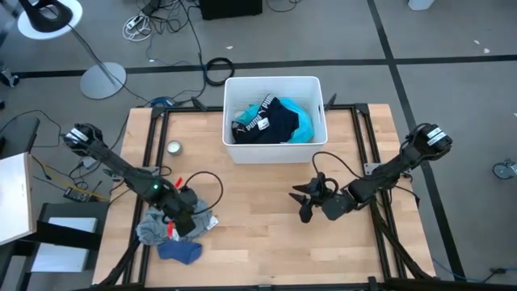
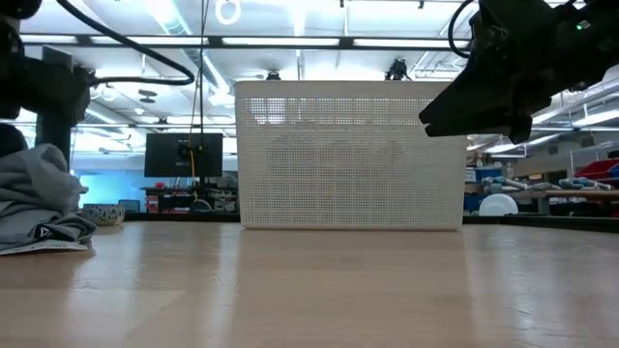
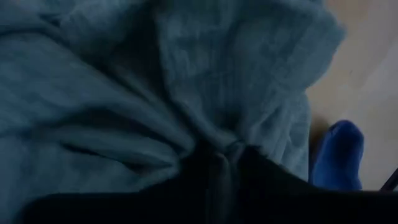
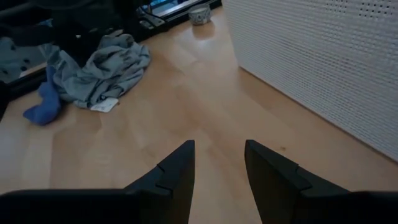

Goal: Sort clothes
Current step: Put the gray shirt into the white laundry bin

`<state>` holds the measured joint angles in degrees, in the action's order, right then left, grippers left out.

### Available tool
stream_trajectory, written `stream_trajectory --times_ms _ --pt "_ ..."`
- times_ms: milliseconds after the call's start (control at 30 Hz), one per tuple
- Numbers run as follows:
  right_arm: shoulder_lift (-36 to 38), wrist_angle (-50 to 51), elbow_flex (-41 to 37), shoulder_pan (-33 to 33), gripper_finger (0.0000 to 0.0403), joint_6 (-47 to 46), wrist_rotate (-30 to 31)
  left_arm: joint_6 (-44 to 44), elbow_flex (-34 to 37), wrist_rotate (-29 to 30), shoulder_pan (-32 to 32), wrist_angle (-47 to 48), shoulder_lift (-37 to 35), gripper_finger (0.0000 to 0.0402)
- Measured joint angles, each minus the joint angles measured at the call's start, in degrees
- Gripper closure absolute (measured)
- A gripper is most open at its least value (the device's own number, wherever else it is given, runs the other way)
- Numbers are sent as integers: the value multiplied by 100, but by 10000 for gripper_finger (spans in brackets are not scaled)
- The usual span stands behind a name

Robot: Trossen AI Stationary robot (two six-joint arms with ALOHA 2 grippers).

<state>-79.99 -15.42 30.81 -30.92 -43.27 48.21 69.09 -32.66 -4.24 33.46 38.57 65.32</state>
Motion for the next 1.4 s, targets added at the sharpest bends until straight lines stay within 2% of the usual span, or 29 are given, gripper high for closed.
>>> stream_trajectory --times_ms 67,167,333,667,900,1167,1400 --pt "0 -23 0 6 261 2 2 -8 125 76 3 -279 -2 377" --pt "0 -116 0 9 261 60 -16 -37 -47 341 -36 -284 -2 394" --pt "0 -268 0 9 261 245 -44 -744 -1002 825 -299 -228 -2 398" --pt "0 -304 0 9 261 290 -44 -2678 -3740 1970 -819 857 -3 400" --pt "0 -317 0 10 261 302 -44 -4203 -5230 2516 -1476 679 105 401" --pt "0 -330 0 28 261 305 -44 -6140 -6815 2514 -2356 -591 605 401" --pt "0 -340 0 28 261 350 -50 -7757 -7990 2433 -3172 -2937 1447 401"
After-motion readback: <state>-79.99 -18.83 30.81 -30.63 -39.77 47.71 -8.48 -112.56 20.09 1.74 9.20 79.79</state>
